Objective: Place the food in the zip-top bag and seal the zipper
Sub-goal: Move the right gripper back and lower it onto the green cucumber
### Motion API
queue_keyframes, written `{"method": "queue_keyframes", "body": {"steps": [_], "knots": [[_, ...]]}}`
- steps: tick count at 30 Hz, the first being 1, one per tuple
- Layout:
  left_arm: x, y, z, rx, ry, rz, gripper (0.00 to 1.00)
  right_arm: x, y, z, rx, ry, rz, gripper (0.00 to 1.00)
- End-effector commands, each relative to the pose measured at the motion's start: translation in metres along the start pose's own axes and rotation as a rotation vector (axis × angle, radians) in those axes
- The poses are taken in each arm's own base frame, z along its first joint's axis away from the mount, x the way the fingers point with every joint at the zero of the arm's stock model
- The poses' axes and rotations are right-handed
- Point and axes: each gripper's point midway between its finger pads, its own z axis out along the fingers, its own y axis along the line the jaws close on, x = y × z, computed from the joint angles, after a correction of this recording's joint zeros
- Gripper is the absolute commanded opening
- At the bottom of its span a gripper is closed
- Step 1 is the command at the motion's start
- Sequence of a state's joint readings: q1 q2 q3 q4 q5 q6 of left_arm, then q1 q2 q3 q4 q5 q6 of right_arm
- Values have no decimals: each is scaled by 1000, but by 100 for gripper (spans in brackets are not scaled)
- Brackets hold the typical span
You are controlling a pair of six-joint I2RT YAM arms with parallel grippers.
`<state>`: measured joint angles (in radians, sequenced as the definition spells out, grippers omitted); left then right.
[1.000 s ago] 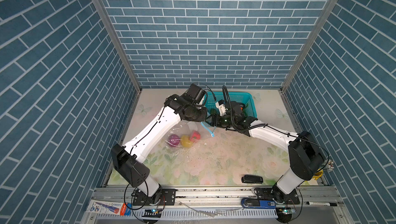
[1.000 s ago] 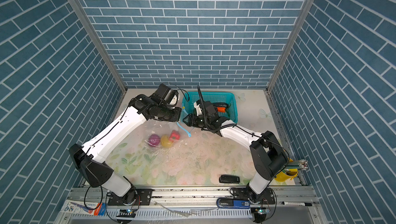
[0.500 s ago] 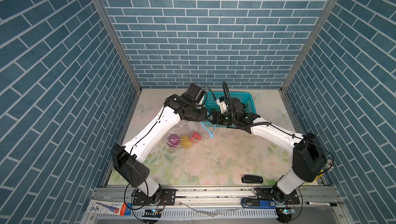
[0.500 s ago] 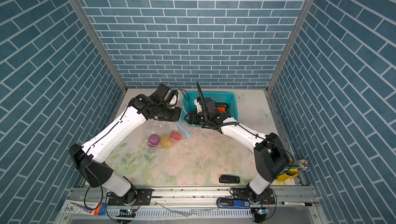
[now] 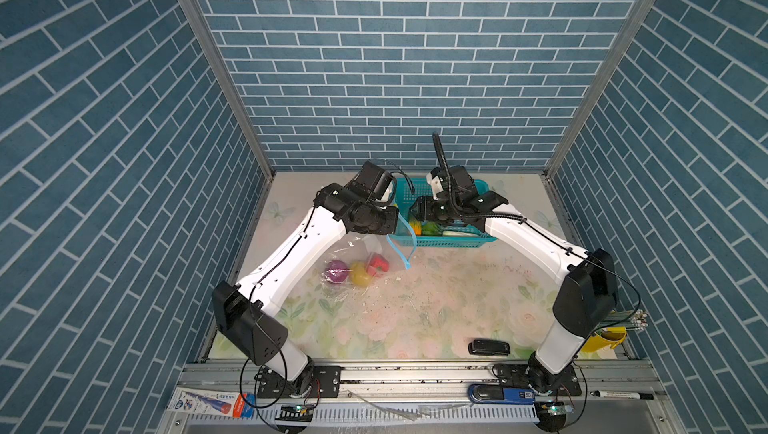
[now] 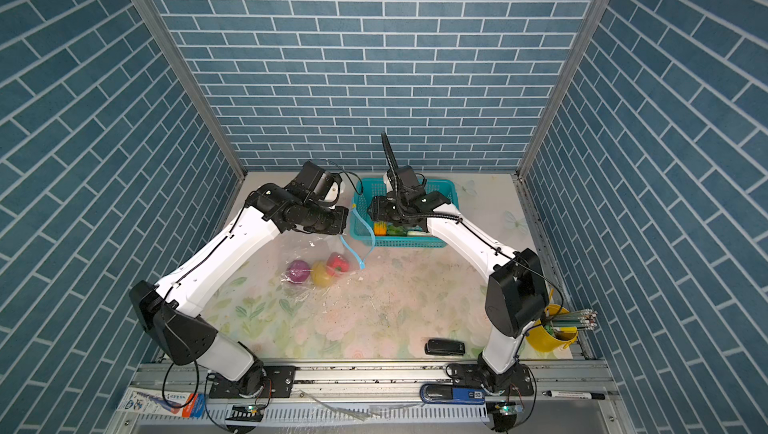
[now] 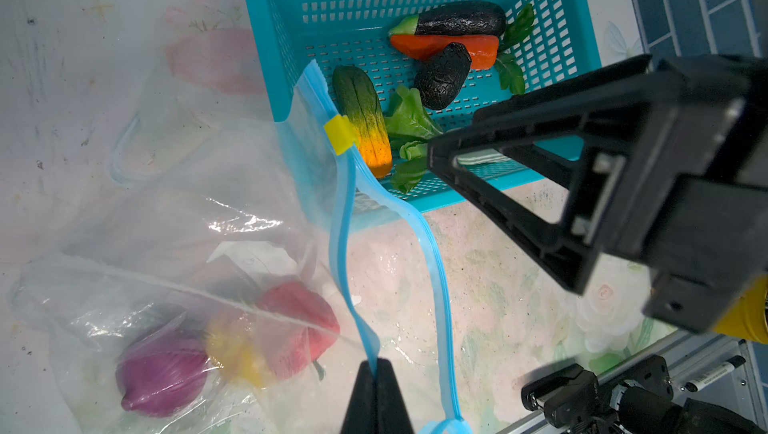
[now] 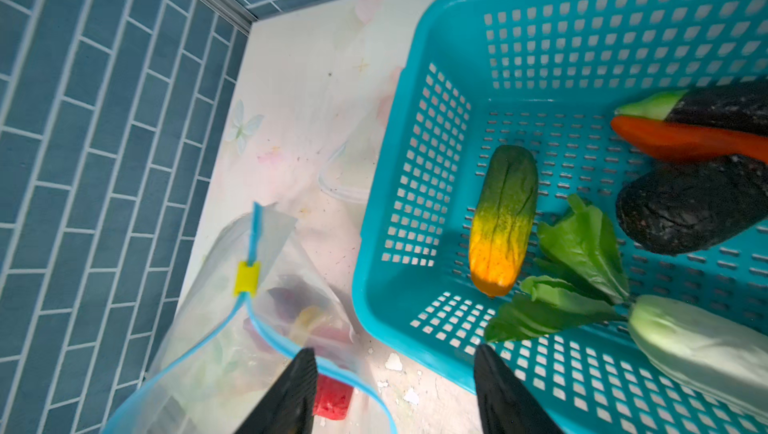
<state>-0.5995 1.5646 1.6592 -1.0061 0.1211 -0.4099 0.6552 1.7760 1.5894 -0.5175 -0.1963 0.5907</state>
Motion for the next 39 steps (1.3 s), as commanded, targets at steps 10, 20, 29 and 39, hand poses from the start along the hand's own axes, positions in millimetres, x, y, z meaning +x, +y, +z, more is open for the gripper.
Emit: {"method": "queue_keyframes", "body": {"steps": [10,20,29,39], "knots": [[-2,5,-12,22,-40,3,0,14,-37,34,183,271,-61,61],[-2,6,-14,30,-45,-2,0,6,-56,70,277,286,-50,63],[-1,5,-12,41,-41,-4,0,8,-71,102,334,322,-47,63],[-2,6,-12,40,-43,-7,0,16,-76,127,327,344,-46,63]]}}
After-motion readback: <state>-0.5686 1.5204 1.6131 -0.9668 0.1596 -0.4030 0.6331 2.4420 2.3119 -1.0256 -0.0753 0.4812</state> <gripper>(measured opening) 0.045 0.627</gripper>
